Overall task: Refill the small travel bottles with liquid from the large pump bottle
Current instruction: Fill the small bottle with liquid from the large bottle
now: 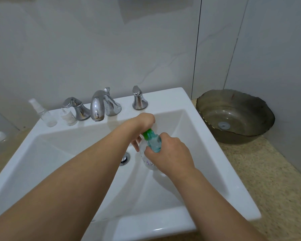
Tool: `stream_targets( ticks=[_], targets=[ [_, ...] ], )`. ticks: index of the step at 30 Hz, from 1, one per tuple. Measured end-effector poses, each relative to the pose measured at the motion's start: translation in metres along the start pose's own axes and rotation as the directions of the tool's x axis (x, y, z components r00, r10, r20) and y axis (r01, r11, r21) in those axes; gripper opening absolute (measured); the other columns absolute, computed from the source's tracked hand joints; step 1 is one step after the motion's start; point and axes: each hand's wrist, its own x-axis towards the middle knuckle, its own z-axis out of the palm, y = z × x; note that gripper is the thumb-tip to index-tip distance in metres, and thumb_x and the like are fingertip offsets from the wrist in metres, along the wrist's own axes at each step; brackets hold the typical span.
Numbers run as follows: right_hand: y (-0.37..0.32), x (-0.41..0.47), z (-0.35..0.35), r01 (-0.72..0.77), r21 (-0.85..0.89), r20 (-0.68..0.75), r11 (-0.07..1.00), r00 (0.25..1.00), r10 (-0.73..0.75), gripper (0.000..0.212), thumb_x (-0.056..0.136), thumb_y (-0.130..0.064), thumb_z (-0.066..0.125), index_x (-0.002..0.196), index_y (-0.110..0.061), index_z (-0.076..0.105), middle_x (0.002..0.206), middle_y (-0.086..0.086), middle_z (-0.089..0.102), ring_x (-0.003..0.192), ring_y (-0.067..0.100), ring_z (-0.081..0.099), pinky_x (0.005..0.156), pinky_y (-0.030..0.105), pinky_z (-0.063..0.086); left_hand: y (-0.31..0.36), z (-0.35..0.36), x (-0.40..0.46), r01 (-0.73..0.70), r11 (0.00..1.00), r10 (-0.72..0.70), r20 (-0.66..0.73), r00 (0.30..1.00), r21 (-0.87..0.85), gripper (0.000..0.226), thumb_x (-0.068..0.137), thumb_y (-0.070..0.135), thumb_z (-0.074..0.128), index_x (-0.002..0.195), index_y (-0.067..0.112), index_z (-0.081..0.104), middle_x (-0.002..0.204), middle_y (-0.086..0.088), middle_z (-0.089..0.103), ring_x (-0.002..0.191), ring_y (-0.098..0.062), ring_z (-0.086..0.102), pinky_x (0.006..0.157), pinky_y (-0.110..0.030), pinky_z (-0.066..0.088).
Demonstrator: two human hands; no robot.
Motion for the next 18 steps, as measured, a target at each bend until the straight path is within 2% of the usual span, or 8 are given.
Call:
stream_targets(
  ticks=[2, 5, 12, 15, 18],
  targets=[
    [0.0009, -0.0003, 0.0004, -0.008, -0.014, 0.016, 1.000, 1.000, 0.008, 0.033, 0.086, -0.048, 0.055, 0.092, -0.017, 0.047, 0.072, -0.004, 0.046, 0.069, 0.021, 0.052, 0.059, 0.031, 0.036, 0.0005, 0.0045, -0.0031, -0.015, 1.000, 0.014, -0.042, 0.999, -0.002, 0.047, 0.098, 0.024, 0.029, 0.116, -0.002, 0.064, 0.107, -0.022, 0.068, 0.088, -0.041, 0.068, 0.068, -0.060, 0.060],
    [0.0011, -0.0003, 0.0009, -0.025, -0.024, 0.029, 0.999, 0.999, 0.026, 0.033, 0.086, -0.047, 0.055, 0.092, -0.016, 0.046, 0.072, -0.005, 0.044, 0.071, 0.021, 0.051, 0.060, 0.031, 0.035, 0.0031, 0.0098, -0.0079, -0.003, 1.000, 0.003, -0.066, 0.998, -0.002, 0.045, 0.099, 0.017, 0.026, 0.116, -0.003, 0.062, 0.111, -0.026, 0.067, 0.094, -0.045, 0.068, 0.078, -0.062, 0.059],
    [0.0004, 0.0013, 0.0015, -0.032, -0.015, 0.037, 0.999, 0.999, 0.032, 0.033, 0.085, -0.047, 0.055, 0.094, -0.016, 0.048, 0.077, -0.002, 0.050, 0.075, 0.023, 0.056, 0.062, 0.032, 0.039, 0.0024, 0.0108, -0.0050, -0.022, 1.000, 0.021, -0.078, 0.997, -0.005, 0.045, 0.101, 0.016, 0.027, 0.119, -0.005, 0.063, 0.114, -0.027, 0.067, 0.097, -0.045, 0.067, 0.083, -0.062, 0.058],
    [-0.0010, 0.0002, 0.0011, -0.029, -0.010, 0.044, 1.000, 0.999, 0.029, 0.033, 0.085, -0.046, 0.055, 0.095, -0.016, 0.049, 0.076, -0.002, 0.049, 0.075, 0.024, 0.055, 0.061, 0.032, 0.038, -0.0001, 0.0097, -0.0030, -0.021, 1.000, 0.020, -0.064, 0.998, -0.015, 0.046, 0.101, 0.024, 0.028, 0.120, -0.003, 0.062, 0.114, -0.025, 0.067, 0.098, -0.045, 0.067, 0.084, -0.059, 0.058],
    [-0.0010, -0.0010, -0.0008, -0.023, 0.014, 0.042, 1.000, 0.999, 0.022, 0.031, 0.085, -0.045, 0.055, 0.094, -0.016, 0.049, 0.075, -0.004, 0.049, 0.073, 0.022, 0.054, 0.059, 0.032, 0.037, -0.0019, 0.0066, -0.0011, -0.007, 0.999, 0.006, -0.024, 1.000, -0.038, 0.053, 0.099, 0.042, 0.034, 0.123, 0.002, 0.061, 0.113, -0.019, 0.066, 0.096, -0.043, 0.065, 0.083, -0.055, 0.058]
  ],
)
